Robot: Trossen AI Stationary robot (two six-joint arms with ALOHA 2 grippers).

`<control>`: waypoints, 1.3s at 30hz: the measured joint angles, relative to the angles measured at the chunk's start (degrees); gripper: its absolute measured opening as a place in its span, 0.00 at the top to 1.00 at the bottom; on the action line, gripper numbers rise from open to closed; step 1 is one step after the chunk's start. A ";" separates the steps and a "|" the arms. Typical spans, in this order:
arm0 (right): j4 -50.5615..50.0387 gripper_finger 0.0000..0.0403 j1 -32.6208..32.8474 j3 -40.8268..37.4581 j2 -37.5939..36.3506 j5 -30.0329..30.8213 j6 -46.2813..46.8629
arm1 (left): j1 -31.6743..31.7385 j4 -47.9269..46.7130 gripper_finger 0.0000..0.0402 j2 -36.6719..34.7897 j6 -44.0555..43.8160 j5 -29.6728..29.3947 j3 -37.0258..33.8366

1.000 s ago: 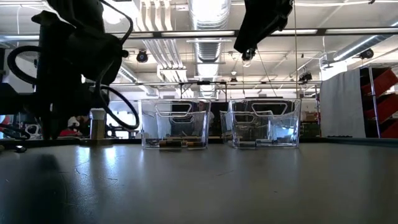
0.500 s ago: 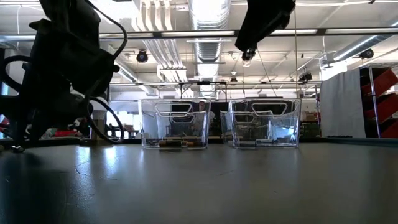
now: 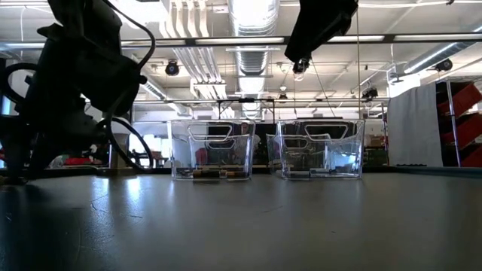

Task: Sort batteries
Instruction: Put the black battery into the left transparent bin

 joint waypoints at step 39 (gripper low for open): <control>-1.47 0.69 0.02 -0.09 -0.09 -0.11 1.56 | 11.58 -3.11 0.81 8.46 -2.84 4.28 0.59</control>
